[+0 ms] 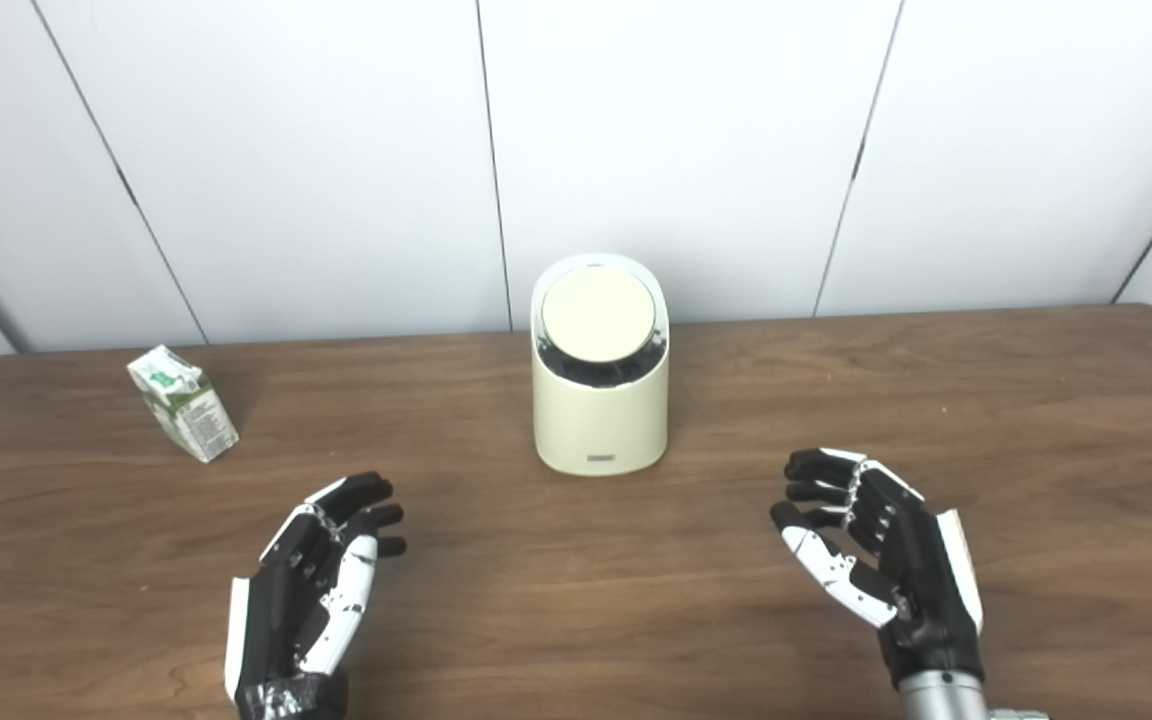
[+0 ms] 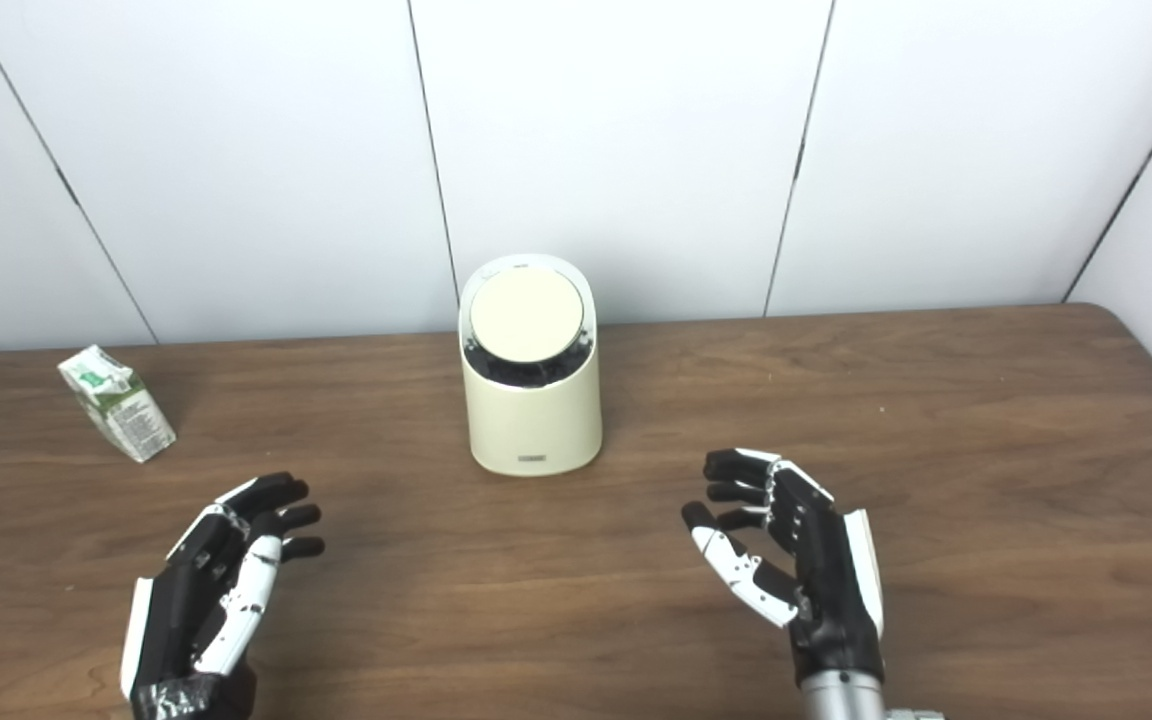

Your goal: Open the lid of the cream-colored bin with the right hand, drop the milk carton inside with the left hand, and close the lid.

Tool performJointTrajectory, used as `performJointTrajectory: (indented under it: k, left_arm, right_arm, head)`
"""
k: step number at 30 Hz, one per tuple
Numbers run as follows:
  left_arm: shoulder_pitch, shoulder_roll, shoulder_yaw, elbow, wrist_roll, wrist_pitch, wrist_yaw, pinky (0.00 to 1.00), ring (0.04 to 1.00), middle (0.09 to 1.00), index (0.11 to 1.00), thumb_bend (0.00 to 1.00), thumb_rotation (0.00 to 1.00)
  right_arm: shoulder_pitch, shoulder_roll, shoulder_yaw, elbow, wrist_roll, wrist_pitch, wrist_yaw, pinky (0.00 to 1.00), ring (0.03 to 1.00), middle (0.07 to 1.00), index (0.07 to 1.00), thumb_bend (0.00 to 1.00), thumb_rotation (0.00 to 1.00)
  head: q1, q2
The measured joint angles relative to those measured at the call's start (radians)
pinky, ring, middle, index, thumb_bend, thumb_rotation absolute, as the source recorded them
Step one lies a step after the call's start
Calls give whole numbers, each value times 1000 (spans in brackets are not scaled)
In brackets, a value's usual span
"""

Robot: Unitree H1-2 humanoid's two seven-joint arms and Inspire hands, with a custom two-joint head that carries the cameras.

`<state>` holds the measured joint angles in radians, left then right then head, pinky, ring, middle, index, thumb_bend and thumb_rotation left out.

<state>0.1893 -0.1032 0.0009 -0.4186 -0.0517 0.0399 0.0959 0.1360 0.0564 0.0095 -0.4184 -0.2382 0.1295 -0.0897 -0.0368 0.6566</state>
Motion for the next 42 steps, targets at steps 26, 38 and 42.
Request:
performJointTrajectory:
  k: [26, 38, 42]
  left_arm:
    - [-25, 5, -21, 100, 50, -32, -2, 615, 692, 723, 711, 265, 311]
    - [-24, 5, -30, 100, 62, -43, -2, 620, 693, 723, 714, 259, 319]
    - [-24, 5, -36, 100, 66, -50, -3, 612, 681, 713, 710, 254, 320]
  right_arm:
    - [-343, -167, 53, -59, -201, 216, 133, 953, 1000, 1000, 996, 710, 879]
    - [-489, -183, 128, 80, -382, 287, 173, 980, 1000, 1000, 1000, 916, 691]
    - [-559, -204, 160, 147, -488, 297, 167, 999, 1000, 1000, 1000, 904, 610]
  head:
    - [18, -37]
    - [28, -35]
    - [29, -32]
